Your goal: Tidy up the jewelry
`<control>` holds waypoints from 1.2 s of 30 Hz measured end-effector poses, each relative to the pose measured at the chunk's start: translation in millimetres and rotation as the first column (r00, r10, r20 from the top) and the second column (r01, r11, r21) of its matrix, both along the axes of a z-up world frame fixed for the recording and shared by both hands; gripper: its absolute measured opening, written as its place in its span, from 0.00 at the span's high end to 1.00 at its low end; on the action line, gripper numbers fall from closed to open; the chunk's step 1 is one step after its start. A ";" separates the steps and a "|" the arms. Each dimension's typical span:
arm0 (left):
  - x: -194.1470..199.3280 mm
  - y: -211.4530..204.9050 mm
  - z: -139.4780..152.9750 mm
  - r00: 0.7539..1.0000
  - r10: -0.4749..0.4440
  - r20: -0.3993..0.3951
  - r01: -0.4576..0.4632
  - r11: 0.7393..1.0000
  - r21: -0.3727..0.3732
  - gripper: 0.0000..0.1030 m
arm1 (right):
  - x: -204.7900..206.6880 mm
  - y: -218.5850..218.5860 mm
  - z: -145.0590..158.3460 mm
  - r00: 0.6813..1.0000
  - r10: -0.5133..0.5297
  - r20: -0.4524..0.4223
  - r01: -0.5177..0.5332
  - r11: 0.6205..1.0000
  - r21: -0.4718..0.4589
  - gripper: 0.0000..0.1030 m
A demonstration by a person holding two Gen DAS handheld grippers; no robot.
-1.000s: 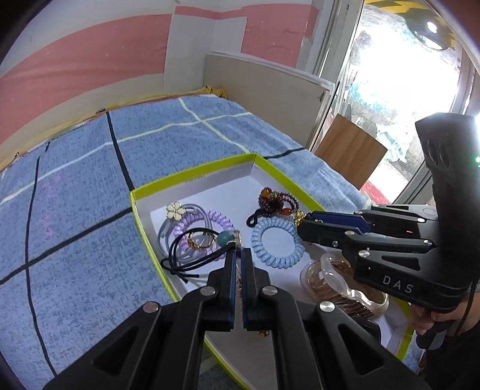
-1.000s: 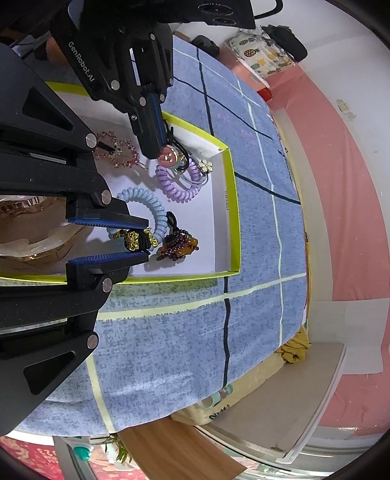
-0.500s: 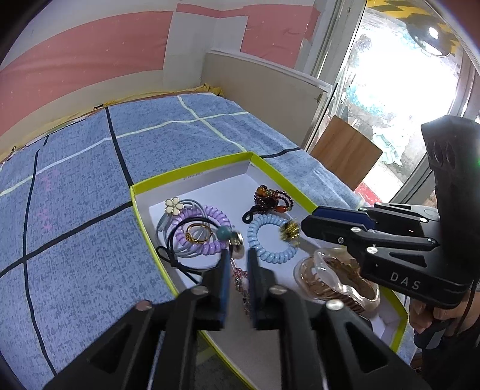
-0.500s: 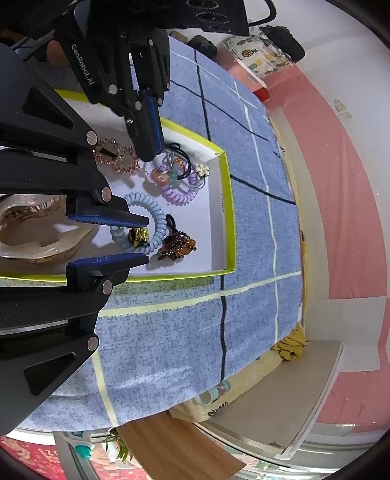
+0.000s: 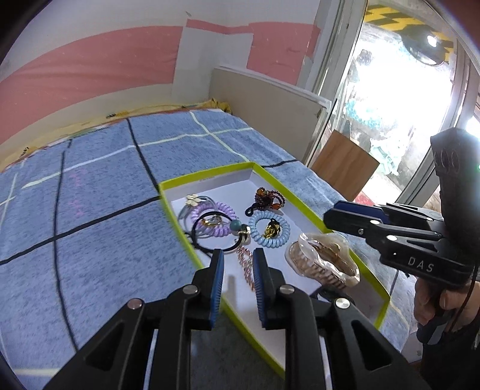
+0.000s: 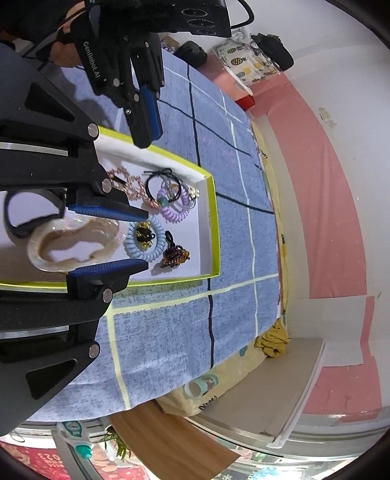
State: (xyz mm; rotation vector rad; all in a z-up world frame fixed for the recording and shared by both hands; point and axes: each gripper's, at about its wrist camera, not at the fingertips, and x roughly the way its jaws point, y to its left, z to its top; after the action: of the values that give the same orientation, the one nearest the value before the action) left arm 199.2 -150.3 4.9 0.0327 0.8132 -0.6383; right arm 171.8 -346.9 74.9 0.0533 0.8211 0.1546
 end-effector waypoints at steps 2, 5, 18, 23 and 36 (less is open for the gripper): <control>-9.2 9.0 5.3 1.000 0.019 0.019 -0.019 1.000 -0.007 0.80 | -10.4 4.7 4.8 1.000 0.006 0.017 -0.006 1.000 0.000 0.74; -23.9 21.7 13.2 0.998 0.050 0.044 -0.049 0.999 -0.017 0.80 | -24.1 11.1 8.5 0.999 0.013 0.034 -0.013 1.000 0.002 0.74; -88.4 76.5 24.1 0.977 0.172 0.123 -0.171 0.985 -0.019 0.80 | -84.6 37.4 11.6 0.997 0.031 0.076 -0.030 0.999 -0.020 0.73; -111.3 98.0 20.5 0.965 0.229 0.126 -0.229 0.973 -0.017 0.80 | -108.1 48.4 9.8 0.996 0.037 0.082 -0.034 0.999 -0.036 0.66; -155.8 124.0 12.6 0.942 0.311 0.123 -0.317 0.948 0.027 0.77 | -160.1 71.8 9.9 0.995 0.020 0.093 -0.010 0.994 -0.107 0.62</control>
State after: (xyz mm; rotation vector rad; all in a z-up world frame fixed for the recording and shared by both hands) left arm 43.4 -26.2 17.4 -0.0172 0.6997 -0.3116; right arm 11.7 -275.1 84.8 -0.0604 0.7347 0.1259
